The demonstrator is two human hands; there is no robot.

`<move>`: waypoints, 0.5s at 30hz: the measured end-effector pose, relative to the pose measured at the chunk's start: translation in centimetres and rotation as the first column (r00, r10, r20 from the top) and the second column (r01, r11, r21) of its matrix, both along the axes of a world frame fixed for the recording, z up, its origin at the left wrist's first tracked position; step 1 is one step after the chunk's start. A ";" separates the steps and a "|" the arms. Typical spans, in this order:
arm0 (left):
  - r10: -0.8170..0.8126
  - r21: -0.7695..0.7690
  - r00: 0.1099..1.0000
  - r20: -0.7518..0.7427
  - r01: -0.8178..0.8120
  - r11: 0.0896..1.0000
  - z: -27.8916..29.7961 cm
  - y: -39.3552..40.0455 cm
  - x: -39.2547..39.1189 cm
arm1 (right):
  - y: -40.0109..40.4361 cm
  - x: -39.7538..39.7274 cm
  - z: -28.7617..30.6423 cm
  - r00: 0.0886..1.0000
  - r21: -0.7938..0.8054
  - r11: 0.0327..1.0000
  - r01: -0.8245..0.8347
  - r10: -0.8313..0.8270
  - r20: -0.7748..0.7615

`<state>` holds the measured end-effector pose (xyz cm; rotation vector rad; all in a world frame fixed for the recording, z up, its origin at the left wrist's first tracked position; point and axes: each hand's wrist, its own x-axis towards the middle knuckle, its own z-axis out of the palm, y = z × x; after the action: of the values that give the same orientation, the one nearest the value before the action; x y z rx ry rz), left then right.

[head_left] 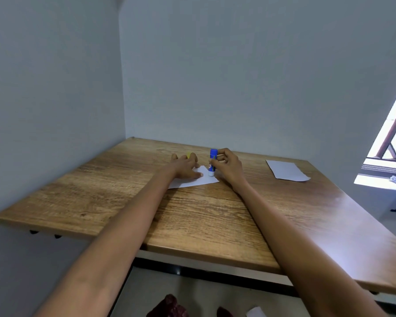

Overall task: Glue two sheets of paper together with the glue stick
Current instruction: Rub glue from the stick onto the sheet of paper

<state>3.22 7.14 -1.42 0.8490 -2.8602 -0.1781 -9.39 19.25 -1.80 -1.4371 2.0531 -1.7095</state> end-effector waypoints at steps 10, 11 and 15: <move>0.125 -0.126 0.992 -0.029 -0.128 0.984 -0.4 1.7 0.0 | 2.1 0.1 0.0 0.998 -0.021 1.000 0.009 -0.007 0.061; 0.140 -0.155 0.990 -0.023 -0.142 0.978 -0.4 2.0 0.0 | 2.3 0.1 0.0 0.997 -0.037 0.999 0.024 -0.021 0.079; 0.214 -0.177 0.973 -0.090 -0.227 0.958 -0.4 3.0 0.2 | 3.0 -0.6 0.1 0.979 -0.107 0.988 0.110 -0.090 0.182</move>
<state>3.39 10.18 -1.79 1.0883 -2.6396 0.0836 -9.96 22.27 -1.73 -1.1787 1.9926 -1.9485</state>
